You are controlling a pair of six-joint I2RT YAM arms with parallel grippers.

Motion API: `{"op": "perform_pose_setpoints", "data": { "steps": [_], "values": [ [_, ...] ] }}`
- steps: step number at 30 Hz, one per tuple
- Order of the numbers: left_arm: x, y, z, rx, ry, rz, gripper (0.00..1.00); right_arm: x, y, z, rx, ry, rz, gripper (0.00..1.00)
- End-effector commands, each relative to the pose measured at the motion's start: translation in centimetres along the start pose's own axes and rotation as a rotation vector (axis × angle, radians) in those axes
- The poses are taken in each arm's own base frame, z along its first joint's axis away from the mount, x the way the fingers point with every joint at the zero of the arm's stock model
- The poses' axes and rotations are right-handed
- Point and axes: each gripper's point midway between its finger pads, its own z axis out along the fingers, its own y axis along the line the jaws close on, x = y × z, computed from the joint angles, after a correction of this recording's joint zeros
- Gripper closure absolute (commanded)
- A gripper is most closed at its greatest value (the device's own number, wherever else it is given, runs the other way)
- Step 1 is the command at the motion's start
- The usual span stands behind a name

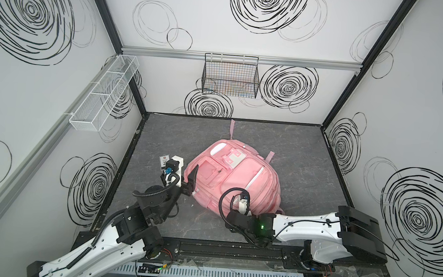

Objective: Pack the student bag

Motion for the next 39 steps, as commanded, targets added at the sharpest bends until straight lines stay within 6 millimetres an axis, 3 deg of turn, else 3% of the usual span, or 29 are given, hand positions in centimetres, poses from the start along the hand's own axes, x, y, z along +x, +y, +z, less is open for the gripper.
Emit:
{"op": "perform_pose_setpoints", "data": {
  "steps": [1, 5, 7, 9, 13, 19, 24, 27, 31, 39],
  "values": [
    [-0.5, -0.2, 0.4, -0.003, -0.015, 0.006, 0.37, -2.3, 0.4, -1.5, -0.056, -0.078, -0.011, 0.97],
    [-0.6, -2.0, 0.8, 0.083, 0.012, 0.088, 0.37, -2.9, 0.8, -3.0, -0.155, -0.045, -0.027, 0.99],
    [0.3, -4.2, 1.0, 0.201, 0.045, 0.195, 0.37, -2.9, 1.0, -3.8, -0.241, -0.004, -0.033, 0.99],
    [2.1, -7.1, 0.7, 0.375, 0.087, 0.328, 0.4, -2.9, 1.0, -4.4, -0.323, 0.029, -0.032, 0.99],
    [7.1, -12.6, -1.9, 0.782, 0.203, 0.552, 0.4, -4.1, 0.6, -6.2, -0.46, 0.053, -0.011, 0.99],
    [10.0, -15.6, -1.7, 0.933, 0.237, 0.656, 0.43, -5.7, 0.0, -8.3, -0.548, 0.073, -0.037, 1.0],
    [12.0, -19.0, -1.8, 1.045, 0.265, 0.761, 0.42, -5.7, 2.1, -9.8, -0.643, 0.117, -0.134, 1.0],
    [13.5, -19.8, -1.1, 1.058, 0.305, 0.77, 0.45, -5.5, 3.4, -11.0, -0.724, 0.133, -0.173, 1.0],
    [15.3, -19.3, 0.0, 1.026, 0.355, 0.796, 0.48, -5.2, 4.5, -12.3, -0.811, 0.145, -0.213, 1.0],
    [15.0, -18.2, 1.5, 0.953, 0.314, 0.773, 0.51, -4.0, 4.3, -12.3, -0.835, 0.186, -0.253, 1.0]
  ]
}}
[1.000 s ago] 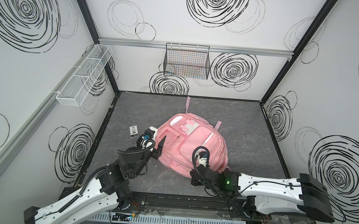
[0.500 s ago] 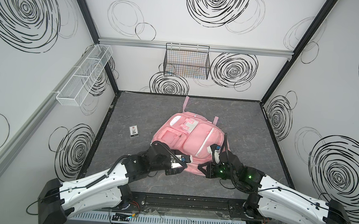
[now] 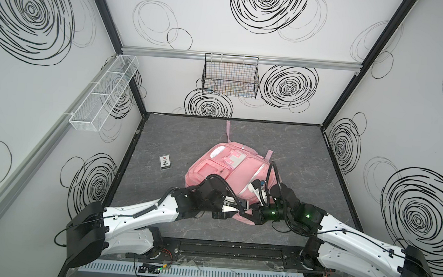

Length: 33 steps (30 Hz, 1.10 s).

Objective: Pack the student bag

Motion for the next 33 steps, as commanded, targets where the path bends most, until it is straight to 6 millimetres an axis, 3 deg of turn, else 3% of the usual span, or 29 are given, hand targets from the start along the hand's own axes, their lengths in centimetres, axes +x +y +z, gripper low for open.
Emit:
{"op": "perform_pose_setpoints", "data": {
  "steps": [1, 6, 12, 19, 33],
  "values": [
    [-1.2, 1.9, -0.6, -0.085, -0.077, 0.028, 0.53, -0.8, 3.7, -0.8, -0.142, -0.008, -0.1, 1.0],
    [0.1, 1.5, -0.3, -0.067, -0.031, 0.046, 0.74, -1.3, 3.6, -0.9, -0.121, -0.016, -0.11, 1.0],
    [1.0, 1.4, -0.4, -0.068, 0.01, 0.062, 0.83, -2.3, 2.7, -1.4, -0.065, -0.037, -0.102, 1.0],
    [1.2, 2.5, -1.8, -0.127, -0.002, 0.053, 0.99, -3.0, -0.2, -2.7, 0.14, -0.03, -0.068, 1.0],
    [2.2, 4.4, -4.1, -0.263, -0.016, 0.057, 1.0, -0.8, -3.6, -5.4, 0.333, 0.032, 0.042, 1.0]
  ]
}}
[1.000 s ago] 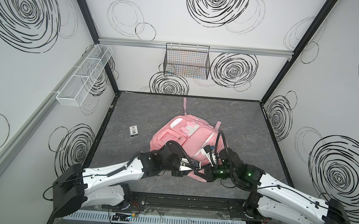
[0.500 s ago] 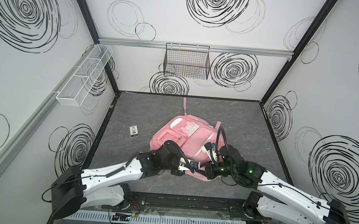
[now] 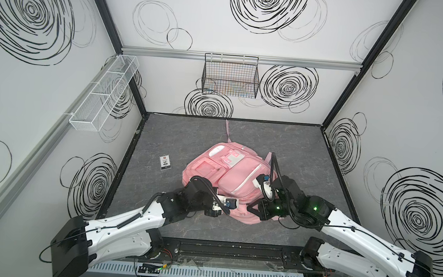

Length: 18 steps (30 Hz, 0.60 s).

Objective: Pack the student bag

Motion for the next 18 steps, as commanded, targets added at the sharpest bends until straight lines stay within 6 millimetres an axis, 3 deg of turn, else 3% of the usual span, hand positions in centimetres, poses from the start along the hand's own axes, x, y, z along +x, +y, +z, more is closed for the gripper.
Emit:
{"op": "perform_pose_setpoints", "data": {
  "steps": [1, 7, 12, 14, 16, 17, 18],
  "values": [
    [0.8, 2.7, -0.9, -0.124, 0.036, -0.008, 1.0, 0.8, -2.4, -1.7, 0.125, 0.018, 0.043, 1.0],
    [1.8, 3.4, -1.5, -0.169, 0.062, 0.008, 1.0, 0.6, -4.8, -2.7, 0.234, 0.023, 0.053, 1.0],
    [2.6, 4.3, -2.6, -0.237, 0.074, 0.034, 1.0, 0.3, -8.3, -3.6, 0.389, 0.025, 0.083, 1.0],
    [2.7, 4.7, -3.0, -0.267, 0.073, 0.044, 1.0, 0.1, -8.8, -3.5, 0.4, 0.025, 0.089, 1.0],
    [2.6, 4.8, -3.4, -0.283, 0.061, 0.048, 1.0, -0.4, -7.5, -2.9, 0.322, 0.027, 0.071, 1.0],
    [2.3, 4.7, -3.5, -0.278, 0.046, 0.045, 0.94, -0.5, -6.5, -2.4, 0.262, 0.031, 0.067, 1.0],
    [1.8, 4.3, -3.6, -0.256, 0.024, 0.042, 0.73, -0.6, -5.7, -2.0, 0.207, 0.031, 0.066, 1.0]
  ]
}}
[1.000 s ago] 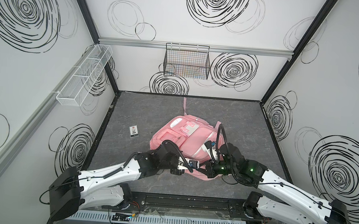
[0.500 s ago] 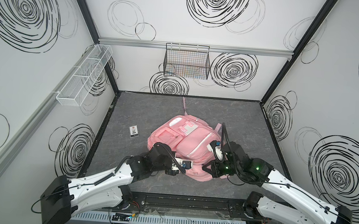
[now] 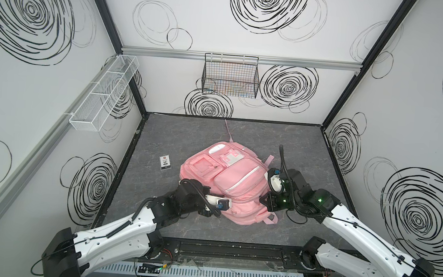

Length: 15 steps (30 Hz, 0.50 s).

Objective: Pack the student bag

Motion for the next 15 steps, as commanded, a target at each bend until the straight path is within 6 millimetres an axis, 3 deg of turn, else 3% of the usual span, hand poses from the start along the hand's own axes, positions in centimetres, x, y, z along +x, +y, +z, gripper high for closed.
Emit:
{"op": "perform_pose_setpoints", "data": {
  "steps": [1, 4, 5, 11, 15],
  "values": [
    [-0.3, 2.9, -1.1, -0.121, -0.002, -0.019, 0.6, 1.1, 0.3, 0.0, -0.038, 0.054, 0.011, 1.0],
    [-2.4, 2.0, -1.5, -0.05, -0.058, -0.014, 0.32, 0.6, 2.5, -0.2, -0.155, 0.027, 0.013, 1.0],
    [-3.2, 1.9, -1.5, -0.039, -0.067, -0.014, 0.29, 0.5, 3.2, -0.4, -0.189, 0.019, 0.015, 1.0],
    [-7.3, 0.6, -0.7, 0.018, -0.123, -0.024, 0.29, 0.8, 5.9, -0.6, -0.341, 0.007, 0.025, 1.0],
    [-8.7, -0.6, 0.7, 0.051, -0.135, -0.036, 0.37, 0.8, 6.5, -0.9, -0.375, -0.004, 0.016, 1.0]
  ]
}}
